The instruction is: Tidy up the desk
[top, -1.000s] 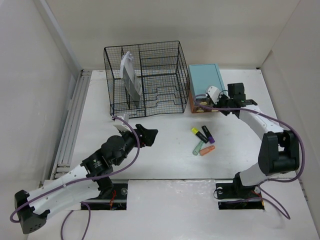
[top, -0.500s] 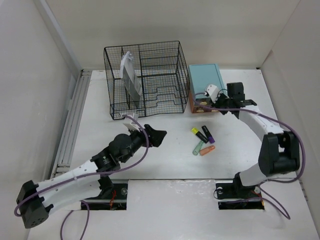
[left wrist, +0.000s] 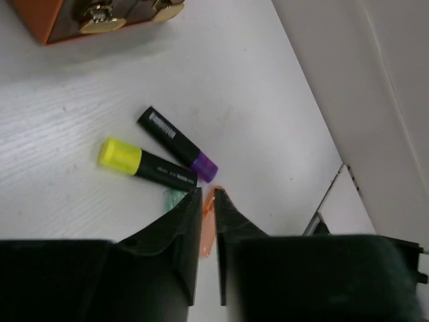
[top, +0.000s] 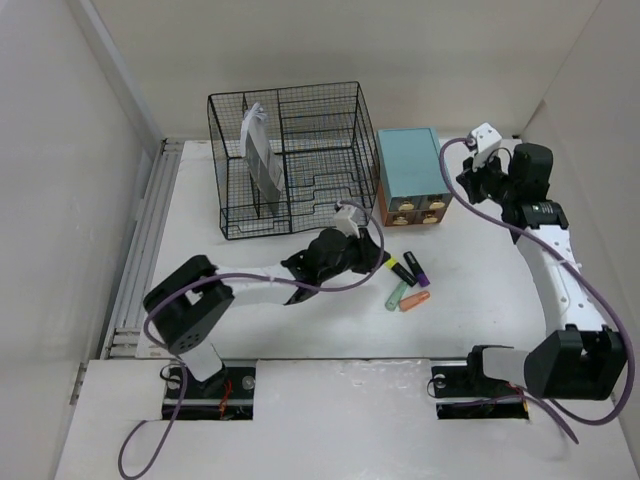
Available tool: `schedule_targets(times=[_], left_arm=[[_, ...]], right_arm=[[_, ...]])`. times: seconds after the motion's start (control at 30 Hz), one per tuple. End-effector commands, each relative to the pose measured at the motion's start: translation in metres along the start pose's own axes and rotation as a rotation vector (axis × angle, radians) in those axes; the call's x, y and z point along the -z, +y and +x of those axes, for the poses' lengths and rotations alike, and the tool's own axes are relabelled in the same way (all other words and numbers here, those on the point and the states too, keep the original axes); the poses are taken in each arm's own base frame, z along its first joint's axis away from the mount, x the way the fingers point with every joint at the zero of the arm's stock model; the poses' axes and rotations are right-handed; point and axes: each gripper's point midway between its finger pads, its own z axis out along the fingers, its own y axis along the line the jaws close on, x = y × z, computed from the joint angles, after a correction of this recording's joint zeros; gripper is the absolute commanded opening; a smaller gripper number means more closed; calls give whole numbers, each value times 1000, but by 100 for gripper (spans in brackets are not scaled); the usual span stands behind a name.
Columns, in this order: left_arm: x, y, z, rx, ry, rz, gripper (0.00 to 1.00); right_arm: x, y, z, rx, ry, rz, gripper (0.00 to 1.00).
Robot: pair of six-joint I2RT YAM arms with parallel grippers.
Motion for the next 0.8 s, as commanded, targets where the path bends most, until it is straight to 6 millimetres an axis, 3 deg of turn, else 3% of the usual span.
schedule_targets(times=[0.0, 0.07, 0.1, 0.13, 0.17, 0.2, 0.27, 0.33, 0.57, 0.77], left_arm=[[-22, -31, -31, 58, -72, 128, 11], [-31, -29, -28, 91, -65, 123, 28], [-38, -22, -27, 104, -65, 111, 32], [-41, -24, -29, 115, -73, 121, 36], [-44, -19, -26, 130, -71, 105, 44], [-50, -18, -24, 156, -72, 108, 46], [-56, -15, -22, 189, -75, 101, 48], [-63, -6, -20, 237, -98, 82, 51], [-86, 22, -27, 457, -234, 18, 52], [-105, 33, -41, 496, -320, -27, 53]], right_arm=[[0, 15, -18, -186, -54, -109, 0], [-2, 17, -21, -210, -75, -143, 6], [1, 16, -27, -215, -92, -152, 18], [-4, 28, -26, -227, -102, -233, 33], [-2, 26, -22, -246, -100, -254, 36], [-2, 27, -25, -272, -109, -279, 34], [-5, 27, -19, -318, -108, -340, 16], [-1, 24, -21, -336, -125, -364, 10], [15, 23, -29, -325, -187, -356, 10], [19, 26, -31, -320, -205, -380, 10]])
